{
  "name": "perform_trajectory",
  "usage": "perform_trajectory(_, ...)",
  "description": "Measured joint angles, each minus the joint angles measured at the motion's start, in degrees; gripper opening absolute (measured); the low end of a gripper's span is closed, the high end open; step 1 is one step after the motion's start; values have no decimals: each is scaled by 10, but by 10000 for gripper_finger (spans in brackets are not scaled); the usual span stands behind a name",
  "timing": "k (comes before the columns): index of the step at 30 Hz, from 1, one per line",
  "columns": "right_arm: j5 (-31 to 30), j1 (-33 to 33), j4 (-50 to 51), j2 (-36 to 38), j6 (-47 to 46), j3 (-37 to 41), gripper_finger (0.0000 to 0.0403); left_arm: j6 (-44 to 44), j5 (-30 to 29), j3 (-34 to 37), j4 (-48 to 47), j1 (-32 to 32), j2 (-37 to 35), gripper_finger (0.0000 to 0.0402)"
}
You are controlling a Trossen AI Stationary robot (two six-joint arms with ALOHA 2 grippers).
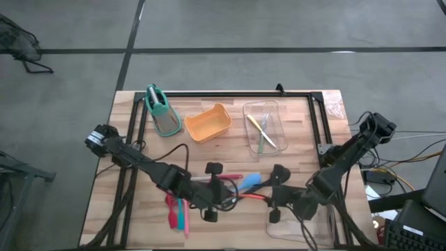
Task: Pick & Place Kitchen Items
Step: Put the orange spatula into the bottom transparent bin
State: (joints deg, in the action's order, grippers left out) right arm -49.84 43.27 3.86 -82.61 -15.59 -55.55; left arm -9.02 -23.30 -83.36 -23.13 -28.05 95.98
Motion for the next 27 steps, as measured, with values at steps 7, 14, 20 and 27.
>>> perform_trajectory(7,1,0,0,0,1,-2,205,-23,-13,4,-37,-5,1,24)
perform_trajectory(14,13,1,-4,0,6,-3,240,-34,-21,13,-40,-5,1,25)
perform_trajectory(20,22,1,-39,-1,31,-3,228,-38,-22,17,-39,-4,2,25)
perform_trajectory(27,23,0,-41,-1,38,-3,188,-46,-23,21,-35,-3,2,25)
